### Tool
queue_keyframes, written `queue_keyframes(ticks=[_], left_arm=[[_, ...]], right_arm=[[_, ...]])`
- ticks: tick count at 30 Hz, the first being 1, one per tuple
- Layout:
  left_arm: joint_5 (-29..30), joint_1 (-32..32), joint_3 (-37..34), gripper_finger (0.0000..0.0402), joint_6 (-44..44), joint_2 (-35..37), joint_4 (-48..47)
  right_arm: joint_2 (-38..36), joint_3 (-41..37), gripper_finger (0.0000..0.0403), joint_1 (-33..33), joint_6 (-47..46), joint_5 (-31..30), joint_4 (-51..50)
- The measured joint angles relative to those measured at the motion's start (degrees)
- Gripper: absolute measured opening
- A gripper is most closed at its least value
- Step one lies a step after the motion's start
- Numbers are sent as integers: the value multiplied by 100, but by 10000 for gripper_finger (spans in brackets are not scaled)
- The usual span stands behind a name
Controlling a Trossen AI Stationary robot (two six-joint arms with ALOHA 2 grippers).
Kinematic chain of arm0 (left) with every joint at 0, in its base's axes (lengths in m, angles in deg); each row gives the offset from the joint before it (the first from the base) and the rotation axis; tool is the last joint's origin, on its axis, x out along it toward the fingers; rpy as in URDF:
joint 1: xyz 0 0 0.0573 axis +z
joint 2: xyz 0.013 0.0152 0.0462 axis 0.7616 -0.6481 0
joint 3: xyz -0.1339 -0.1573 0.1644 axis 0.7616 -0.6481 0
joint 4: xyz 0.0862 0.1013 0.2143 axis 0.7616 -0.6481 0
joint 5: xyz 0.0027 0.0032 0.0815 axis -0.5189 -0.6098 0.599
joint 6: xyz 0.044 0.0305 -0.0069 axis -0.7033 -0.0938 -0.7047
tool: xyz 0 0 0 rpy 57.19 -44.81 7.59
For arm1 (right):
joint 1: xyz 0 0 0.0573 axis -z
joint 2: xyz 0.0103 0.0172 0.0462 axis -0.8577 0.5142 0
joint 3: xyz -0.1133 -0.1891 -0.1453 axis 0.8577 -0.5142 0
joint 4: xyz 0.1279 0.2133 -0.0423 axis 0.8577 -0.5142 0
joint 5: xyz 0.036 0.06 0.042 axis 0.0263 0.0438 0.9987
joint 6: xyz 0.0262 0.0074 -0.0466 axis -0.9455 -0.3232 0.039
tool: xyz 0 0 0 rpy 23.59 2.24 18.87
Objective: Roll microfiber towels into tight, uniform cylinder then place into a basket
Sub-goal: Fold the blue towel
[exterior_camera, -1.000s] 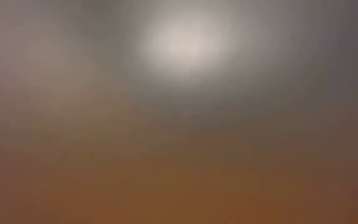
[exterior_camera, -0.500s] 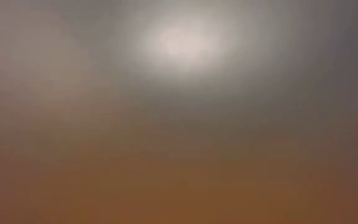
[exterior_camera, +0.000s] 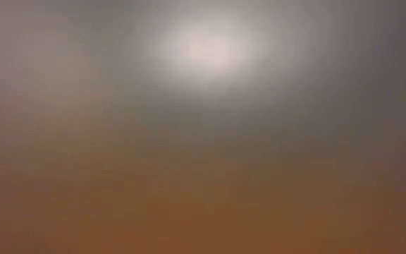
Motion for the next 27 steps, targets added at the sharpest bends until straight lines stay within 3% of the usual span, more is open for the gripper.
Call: queue_keyframes(ticks=[6, 12, 15, 22, 27], left_arm=[[102, 2, 0, 0, 80, 0, 7], [307, 43, 1, 0, 160, 0, 120], [308, 54, 2, 0, 162, 2, 119], [310, 81, 2, 0, 155, 2, 119], [308, 81, 2, 0, 151, 4, 112]], right_arm=[[532, 0, 135, -433, 601, 59, 890], [1060, 0, 146, -809, 572, -225, 1714], [1284, 0, 146, -914, 536, -537, 1617], [1948, -4, 147, -1171, 829, -515, 1087], [2570, -4, 147, -1363, 1663, -607, 1109]])
